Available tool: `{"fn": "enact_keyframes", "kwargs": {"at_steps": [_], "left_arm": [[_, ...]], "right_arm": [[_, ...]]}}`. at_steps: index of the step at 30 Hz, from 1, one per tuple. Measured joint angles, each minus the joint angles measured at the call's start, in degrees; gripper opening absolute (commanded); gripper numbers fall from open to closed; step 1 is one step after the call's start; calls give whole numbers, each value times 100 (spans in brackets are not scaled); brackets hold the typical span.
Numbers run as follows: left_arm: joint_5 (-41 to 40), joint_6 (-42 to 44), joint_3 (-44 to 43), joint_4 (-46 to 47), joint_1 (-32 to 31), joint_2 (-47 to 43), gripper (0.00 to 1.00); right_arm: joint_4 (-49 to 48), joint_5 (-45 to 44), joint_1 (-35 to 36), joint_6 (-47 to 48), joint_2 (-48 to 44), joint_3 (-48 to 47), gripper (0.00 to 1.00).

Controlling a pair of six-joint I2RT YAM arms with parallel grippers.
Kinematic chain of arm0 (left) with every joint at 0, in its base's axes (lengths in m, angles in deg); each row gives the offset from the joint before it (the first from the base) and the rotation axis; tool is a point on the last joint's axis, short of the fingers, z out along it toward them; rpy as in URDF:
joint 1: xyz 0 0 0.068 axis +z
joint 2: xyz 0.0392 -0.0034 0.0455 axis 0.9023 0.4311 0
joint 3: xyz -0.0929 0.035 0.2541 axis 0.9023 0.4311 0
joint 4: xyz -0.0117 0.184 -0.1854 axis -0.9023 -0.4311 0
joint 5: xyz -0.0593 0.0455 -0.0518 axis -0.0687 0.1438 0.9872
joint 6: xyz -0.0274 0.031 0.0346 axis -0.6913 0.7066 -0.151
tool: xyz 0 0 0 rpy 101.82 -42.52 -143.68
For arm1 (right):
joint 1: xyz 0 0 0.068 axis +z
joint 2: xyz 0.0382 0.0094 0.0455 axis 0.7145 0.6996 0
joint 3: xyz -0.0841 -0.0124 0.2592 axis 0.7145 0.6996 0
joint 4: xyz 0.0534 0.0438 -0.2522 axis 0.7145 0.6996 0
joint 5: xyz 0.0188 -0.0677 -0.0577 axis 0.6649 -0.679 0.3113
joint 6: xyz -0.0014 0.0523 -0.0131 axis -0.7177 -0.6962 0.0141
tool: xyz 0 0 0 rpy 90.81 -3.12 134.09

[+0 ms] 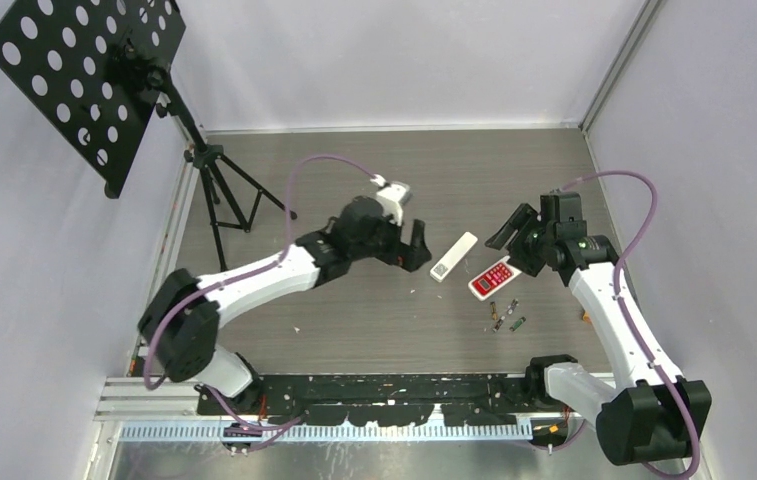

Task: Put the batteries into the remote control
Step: Pick up the remote control from the center of the board.

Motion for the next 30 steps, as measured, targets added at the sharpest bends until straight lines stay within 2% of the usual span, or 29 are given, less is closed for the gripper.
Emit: {"fn": "enact_keyframes", "kwargs": {"at_steps": [8,15,30], "left_arm": [[-479,879,-811,-22,-876,1679,88],[-1023,1314,-1532,-271,-1198,2538,87],[-1327,1821,-1991,-507,-1215,3294,60]], "right_arm": [[111,-192,9,-116,-496,317,67],[151,-195,9,-133,-748,409,67],[229,-238,9,-131,-658,411,65]]}}
